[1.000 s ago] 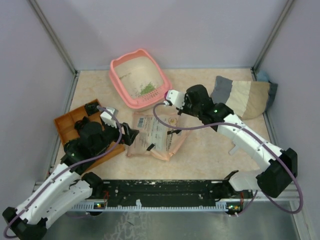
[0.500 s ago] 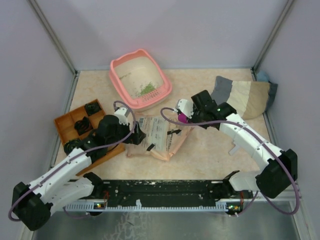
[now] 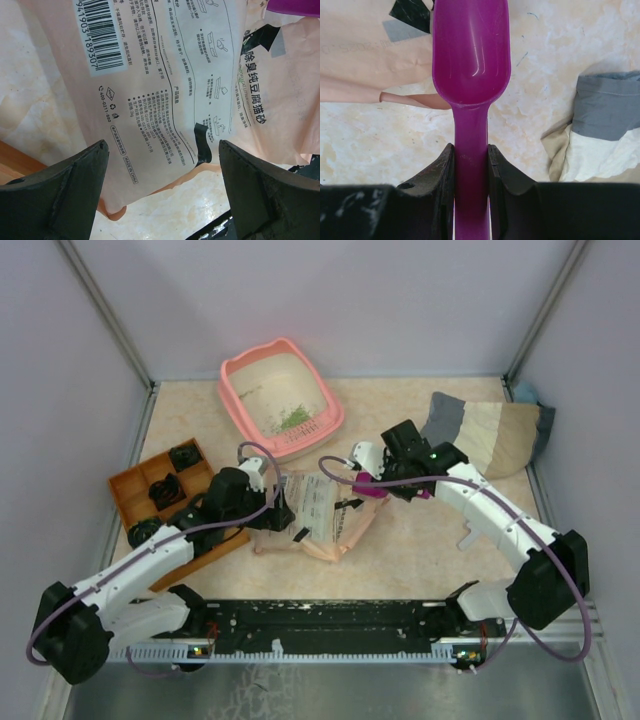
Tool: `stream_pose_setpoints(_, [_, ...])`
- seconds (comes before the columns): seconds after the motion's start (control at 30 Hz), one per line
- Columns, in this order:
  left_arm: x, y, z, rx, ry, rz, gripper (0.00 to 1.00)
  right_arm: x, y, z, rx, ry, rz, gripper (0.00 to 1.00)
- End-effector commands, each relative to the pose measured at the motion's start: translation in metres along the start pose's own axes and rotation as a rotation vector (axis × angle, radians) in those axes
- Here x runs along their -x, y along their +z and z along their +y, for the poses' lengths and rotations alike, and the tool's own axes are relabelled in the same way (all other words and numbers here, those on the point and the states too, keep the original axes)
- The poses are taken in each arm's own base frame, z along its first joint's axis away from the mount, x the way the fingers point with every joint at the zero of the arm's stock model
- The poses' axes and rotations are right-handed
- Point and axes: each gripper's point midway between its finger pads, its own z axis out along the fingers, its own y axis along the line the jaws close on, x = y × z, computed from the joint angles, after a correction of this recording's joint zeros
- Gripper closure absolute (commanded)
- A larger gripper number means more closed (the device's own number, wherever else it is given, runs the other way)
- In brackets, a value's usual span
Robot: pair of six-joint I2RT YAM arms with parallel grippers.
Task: Fill the litter box with clean litter
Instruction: 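Scoop the cat litter from the cat litter bag.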
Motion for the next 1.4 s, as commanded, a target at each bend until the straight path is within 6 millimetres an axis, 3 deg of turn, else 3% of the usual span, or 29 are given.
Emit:
stream_pose_setpoints(0.0, [0.017, 0.0, -0.009, -0.038, -0.025, -0.035, 0.05, 0.017, 0.009, 0.0, 0.034, -0.009, -0.093, 1.0])
stream_pose_setpoints(0.3, [0.019, 0.005, -0.013, -0.089, -0.045, 0.008, 0.07, 0.032, 0.025, -0.008, 0.058, -0.116, -0.208, 1.0])
stream_pose_setpoints(0.6, [0.012, 0.013, -0.011, -0.099, -0.05, 0.063, 0.1, 0.025, 0.055, -0.007, 0.089, -0.221, -0.169, 1.0])
stream_pose_setpoints(1.0, [0.002, 0.021, -0.009, -0.101, -0.058, 0.117, 0.11, 0.054, 0.067, -0.004, 0.109, -0.236, -0.304, 1.0])
stream_pose_setpoints(1.37, [-0.001, 0.026, -0.014, -0.128, -0.069, 0.142, 0.14, 0.07, 0.085, 0.006, 0.163, -0.256, -0.322, 1.0])
